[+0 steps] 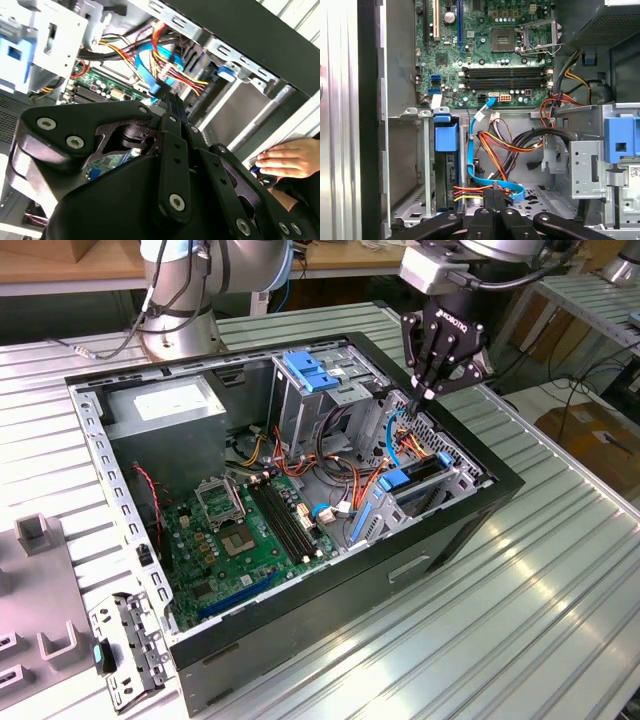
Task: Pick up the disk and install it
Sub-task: 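Insert the second disk wire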
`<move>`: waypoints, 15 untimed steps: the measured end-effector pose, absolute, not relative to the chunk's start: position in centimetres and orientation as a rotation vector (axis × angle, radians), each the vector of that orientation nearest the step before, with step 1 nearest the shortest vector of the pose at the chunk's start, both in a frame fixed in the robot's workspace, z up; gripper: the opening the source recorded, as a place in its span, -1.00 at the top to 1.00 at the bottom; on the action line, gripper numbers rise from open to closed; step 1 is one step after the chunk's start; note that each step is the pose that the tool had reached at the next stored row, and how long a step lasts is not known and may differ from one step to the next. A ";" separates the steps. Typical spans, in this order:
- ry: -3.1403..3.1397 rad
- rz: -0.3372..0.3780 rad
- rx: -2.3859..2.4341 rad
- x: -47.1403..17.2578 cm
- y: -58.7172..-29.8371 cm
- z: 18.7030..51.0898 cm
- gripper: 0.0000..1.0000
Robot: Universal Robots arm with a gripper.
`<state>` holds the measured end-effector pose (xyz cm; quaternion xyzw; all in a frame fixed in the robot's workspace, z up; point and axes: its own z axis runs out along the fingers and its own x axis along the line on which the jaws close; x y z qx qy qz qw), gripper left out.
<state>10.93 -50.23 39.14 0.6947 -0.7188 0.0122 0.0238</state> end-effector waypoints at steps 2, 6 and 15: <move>-2.219 0.035 2.145 11.0 -49.7 39.1 0.79; -2.196 0.064 2.122 11.1 -48.4 39.1 0.79; -2.169 0.121 2.091 11.2 -47.1 39.2 0.50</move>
